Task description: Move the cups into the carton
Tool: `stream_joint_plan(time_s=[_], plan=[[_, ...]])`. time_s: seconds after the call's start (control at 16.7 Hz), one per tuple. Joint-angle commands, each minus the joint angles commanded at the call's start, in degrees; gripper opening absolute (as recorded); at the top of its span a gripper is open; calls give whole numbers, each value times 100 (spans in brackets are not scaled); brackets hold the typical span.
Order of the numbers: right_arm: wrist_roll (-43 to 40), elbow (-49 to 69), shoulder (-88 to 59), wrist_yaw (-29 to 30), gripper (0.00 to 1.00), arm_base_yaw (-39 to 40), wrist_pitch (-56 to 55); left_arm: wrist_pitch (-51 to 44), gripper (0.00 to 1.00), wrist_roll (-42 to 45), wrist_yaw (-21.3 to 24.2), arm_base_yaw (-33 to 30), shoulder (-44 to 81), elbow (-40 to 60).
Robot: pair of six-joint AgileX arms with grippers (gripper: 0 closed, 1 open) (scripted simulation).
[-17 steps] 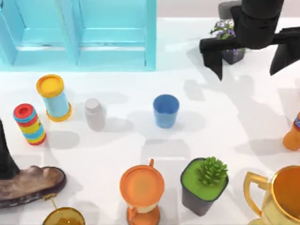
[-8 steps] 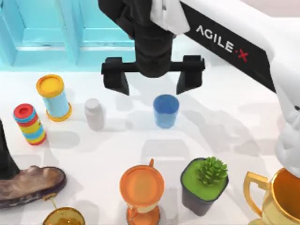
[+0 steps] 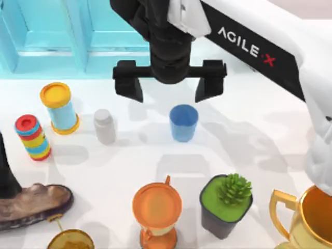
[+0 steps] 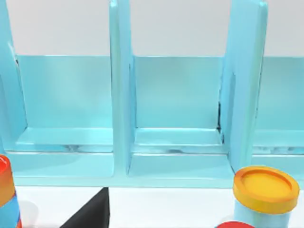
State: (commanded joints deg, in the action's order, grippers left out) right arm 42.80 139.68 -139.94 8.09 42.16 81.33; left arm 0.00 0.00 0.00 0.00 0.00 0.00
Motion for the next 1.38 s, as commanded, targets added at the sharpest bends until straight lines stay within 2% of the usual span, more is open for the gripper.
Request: stream_joint_plan(time_s=[0.66, 0.96, 1.38], plan=[[-141, -1533, -284, -9, 100, -163, -1835, 0, 100, 0, 0, 0, 0, 0], [-158, -1610, -340, -14, 100, -176, -1970, 0, 100, 0, 0, 0, 0, 0], [-158, -1610, -340, -14, 47, -176, -1970, 0, 100, 0, 0, 0, 0, 0]])
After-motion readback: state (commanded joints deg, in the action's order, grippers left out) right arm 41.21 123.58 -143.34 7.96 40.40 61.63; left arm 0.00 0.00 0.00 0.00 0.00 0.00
